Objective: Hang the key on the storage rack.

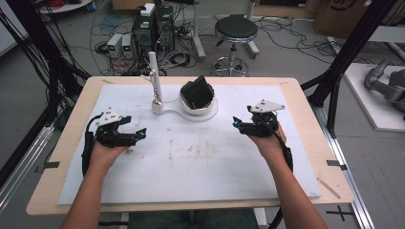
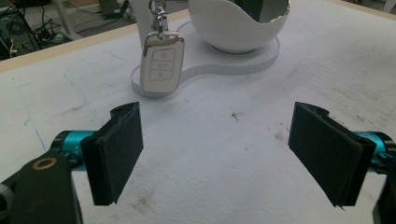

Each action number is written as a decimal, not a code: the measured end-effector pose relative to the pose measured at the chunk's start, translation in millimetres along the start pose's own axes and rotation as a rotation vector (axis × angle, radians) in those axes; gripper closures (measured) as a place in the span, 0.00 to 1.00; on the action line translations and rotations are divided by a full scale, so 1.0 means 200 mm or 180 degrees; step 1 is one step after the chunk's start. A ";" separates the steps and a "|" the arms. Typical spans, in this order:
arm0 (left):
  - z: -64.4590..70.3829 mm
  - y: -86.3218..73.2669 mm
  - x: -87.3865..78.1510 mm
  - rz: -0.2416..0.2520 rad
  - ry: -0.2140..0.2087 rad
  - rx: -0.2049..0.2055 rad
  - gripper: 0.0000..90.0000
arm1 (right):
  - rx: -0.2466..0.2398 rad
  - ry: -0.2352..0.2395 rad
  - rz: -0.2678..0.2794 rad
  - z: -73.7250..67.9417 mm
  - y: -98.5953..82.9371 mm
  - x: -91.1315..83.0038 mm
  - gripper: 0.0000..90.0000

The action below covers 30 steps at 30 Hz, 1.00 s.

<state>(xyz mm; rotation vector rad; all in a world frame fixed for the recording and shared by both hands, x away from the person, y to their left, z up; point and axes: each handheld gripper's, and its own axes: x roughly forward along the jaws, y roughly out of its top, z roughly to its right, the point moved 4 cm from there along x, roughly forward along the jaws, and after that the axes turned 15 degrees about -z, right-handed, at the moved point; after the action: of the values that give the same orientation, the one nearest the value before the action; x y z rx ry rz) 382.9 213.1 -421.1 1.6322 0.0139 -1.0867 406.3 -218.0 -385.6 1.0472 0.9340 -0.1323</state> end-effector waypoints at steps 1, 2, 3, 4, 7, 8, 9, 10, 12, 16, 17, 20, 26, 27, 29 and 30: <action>0.00 0.00 0.00 0.0000 0.0001 0.0011 0.20 | 0.0044 0.0026 -0.0008 0.00 -0.02 0.01 0.34; 0.00 0.00 0.00 0.0003 0.0005 0.0013 0.20 | 0.0057 0.0040 -0.0021 0.00 -0.04 0.01 0.33; 0.00 0.00 0.00 0.0001 0.0009 0.0014 0.20 | 0.0090 0.0067 -0.0046 0.00 -0.06 0.02 0.32; 0.00 0.00 0.00 0.0002 0.0008 0.0015 0.20 | 0.0114 0.0075 -0.0034 0.00 -0.08 0.02 0.31; 0.01 0.00 0.00 -0.0023 0.0031 0.0020 0.20 | 0.0119 0.0161 -0.0092 0.00 -0.13 0.05 0.31; 0.02 0.00 0.01 -0.0046 0.0046 0.0052 0.20 | 0.0122 0.0186 -0.0112 0.00 -0.14 0.06 0.30; 0.02 0.00 0.01 -0.0051 0.0052 0.0062 0.20 | 0.0138 0.0198 -0.0137 0.00 -0.16 0.07 0.28; 0.02 0.00 0.01 -0.0061 0.0044 0.0077 0.20 | 0.0149 0.0215 -0.0161 0.00 -0.17 0.08 0.27; 0.03 0.00 0.02 -0.0056 0.0037 0.0081 0.20 | 0.0168 0.0238 -0.0176 0.01 -0.19 0.09 0.26; 0.04 0.00 0.01 -0.0061 0.0030 0.0102 0.20 | 0.0274 0.0265 -0.0171 0.02 -0.22 0.11 0.24; 0.04 0.00 0.01 -0.0067 0.0027 0.0111 0.20 | 0.0278 0.0264 -0.0178 0.02 -0.22 0.11 0.24; 0.04 -0.01 0.00 -0.0059 0.0030 0.0092 0.20 | 0.0326 0.0266 -0.0192 0.03 -0.23 0.11 0.24; 0.03 -0.02 -0.02 -0.0048 0.0043 0.0079 0.20 | 0.0365 0.0257 -0.0205 0.02 -0.23 0.13 0.24; 0.03 -0.02 -0.02 -0.0045 0.0041 0.0074 0.20 | 0.0364 0.0248 -0.0209 0.02 -0.23 0.13 0.24; 0.03 -0.03 -0.03 -0.0046 0.0044 0.0071 0.20 | 0.0367 0.0265 -0.0219 0.02 -0.23 0.13 0.24; 0.03 -0.03 -0.03 -0.0047 0.0044 0.0070 0.20 | 0.0382 0.0265 -0.0218 0.02 -0.23 0.14 0.24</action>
<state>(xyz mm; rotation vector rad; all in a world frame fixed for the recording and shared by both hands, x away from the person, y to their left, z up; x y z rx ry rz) 373.3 213.9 -421.4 1.6615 0.0233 -1.0904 402.0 -236.8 -436.2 1.1387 1.0479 -0.2050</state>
